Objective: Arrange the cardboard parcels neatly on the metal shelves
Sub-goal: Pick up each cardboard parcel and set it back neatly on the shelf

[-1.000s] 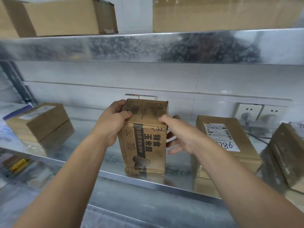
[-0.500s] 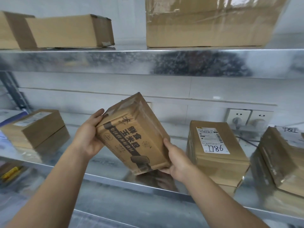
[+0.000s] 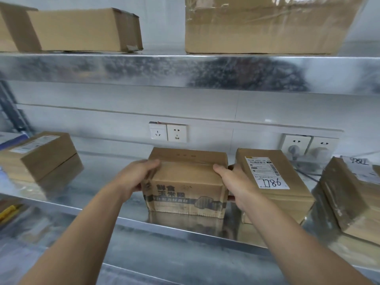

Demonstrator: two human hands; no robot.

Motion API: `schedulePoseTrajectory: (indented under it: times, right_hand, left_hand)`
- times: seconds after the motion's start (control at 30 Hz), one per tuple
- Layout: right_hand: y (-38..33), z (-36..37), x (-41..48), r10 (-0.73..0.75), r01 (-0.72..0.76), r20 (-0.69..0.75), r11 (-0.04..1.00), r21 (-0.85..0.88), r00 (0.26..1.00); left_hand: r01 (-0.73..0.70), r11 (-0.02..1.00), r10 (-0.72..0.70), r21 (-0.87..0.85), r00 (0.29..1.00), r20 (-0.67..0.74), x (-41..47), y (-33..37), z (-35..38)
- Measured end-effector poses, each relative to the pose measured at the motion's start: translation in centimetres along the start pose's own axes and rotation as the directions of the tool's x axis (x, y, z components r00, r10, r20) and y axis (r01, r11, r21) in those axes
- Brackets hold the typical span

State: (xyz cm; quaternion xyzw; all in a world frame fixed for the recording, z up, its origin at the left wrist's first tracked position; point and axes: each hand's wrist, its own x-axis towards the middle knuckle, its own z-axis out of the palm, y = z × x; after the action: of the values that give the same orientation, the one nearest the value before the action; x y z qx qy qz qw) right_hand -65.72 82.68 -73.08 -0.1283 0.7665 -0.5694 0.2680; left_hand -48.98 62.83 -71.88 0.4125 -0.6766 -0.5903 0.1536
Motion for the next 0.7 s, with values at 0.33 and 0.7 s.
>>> schedulePoseTrajectory:
  times: [0.33,0.7]
  right_hand:
    - [0.3,0.4,0.8,-0.005,0.004,0.005,0.998,0.063,1.0]
    - [1.3,0.2,-1.4,-0.091,0.06,0.04,0.866,0.497,0.995]
  left_hand:
    - [-0.056,0.997,0.057,0.057,0.998,-0.025,0.7,-0.2,0.4]
    - [-0.141,0.915,0.143,-0.379,0.989,-0.022,-0.9,-1.8,-0.8]
